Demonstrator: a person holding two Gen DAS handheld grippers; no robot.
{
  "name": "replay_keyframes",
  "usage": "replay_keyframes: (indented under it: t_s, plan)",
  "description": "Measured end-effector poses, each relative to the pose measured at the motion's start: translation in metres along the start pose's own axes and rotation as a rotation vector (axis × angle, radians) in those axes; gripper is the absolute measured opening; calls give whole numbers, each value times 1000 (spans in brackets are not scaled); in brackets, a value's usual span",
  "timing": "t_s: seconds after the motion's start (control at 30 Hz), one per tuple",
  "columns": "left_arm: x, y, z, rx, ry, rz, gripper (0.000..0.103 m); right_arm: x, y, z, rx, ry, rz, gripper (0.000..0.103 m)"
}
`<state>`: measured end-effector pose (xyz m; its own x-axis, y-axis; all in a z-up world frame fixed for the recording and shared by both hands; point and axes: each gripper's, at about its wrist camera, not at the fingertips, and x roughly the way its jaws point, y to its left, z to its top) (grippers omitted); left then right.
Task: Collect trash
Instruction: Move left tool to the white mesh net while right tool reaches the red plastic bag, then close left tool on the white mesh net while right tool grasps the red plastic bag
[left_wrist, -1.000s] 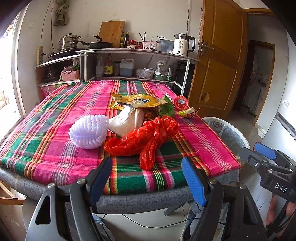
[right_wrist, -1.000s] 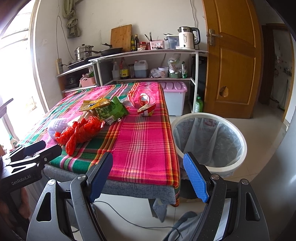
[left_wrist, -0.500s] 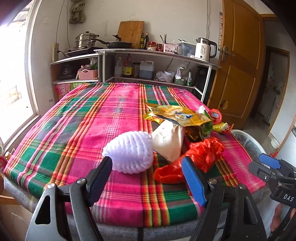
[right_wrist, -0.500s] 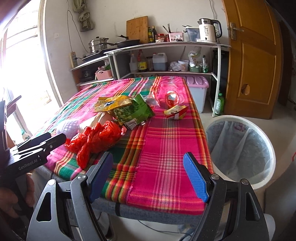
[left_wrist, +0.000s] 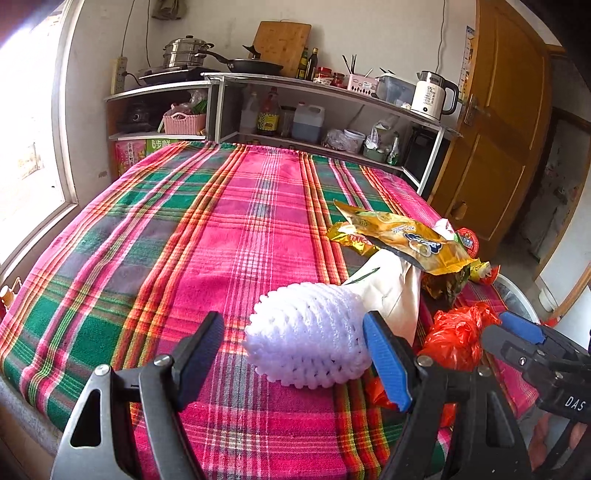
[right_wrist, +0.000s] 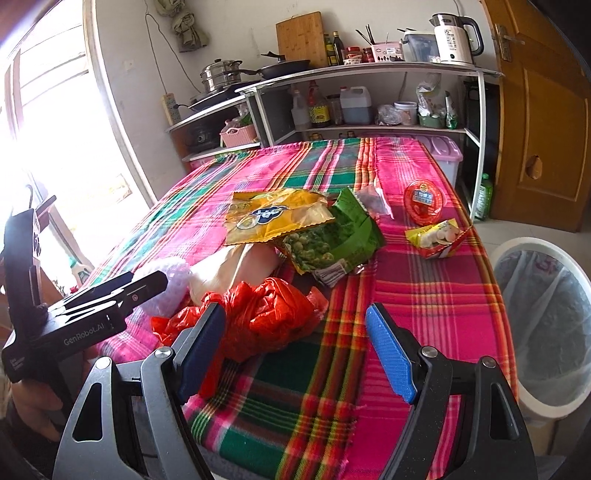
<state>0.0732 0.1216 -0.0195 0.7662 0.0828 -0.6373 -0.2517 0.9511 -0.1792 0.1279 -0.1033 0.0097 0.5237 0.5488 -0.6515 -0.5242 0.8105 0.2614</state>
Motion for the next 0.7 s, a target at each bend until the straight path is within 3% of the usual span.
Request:
replay_keyframes:
  t_s: [0.17,0.23,0.3,0.37,0.43,0.7]
  plan:
    - [9,2,-4,-11,44,-36,79,13,3,7,28,34,29,78]
    - [11,2,-7,-8,53,-47,73,18,-2,6,84,74,69,78]
    - [12,1,-8,-1,57,-52,68,23,-9,7,146,97,115,74]
    - [11,0,-10,9,56,-56,63,22,-8,9,156,95,140,61]
    - [10,-3,-10,22,52,-57,58,19,-2,10,134,88,137,54]
    - [1,-6,-10,34,33,-59,43,14,6,9,95,81,127,46]
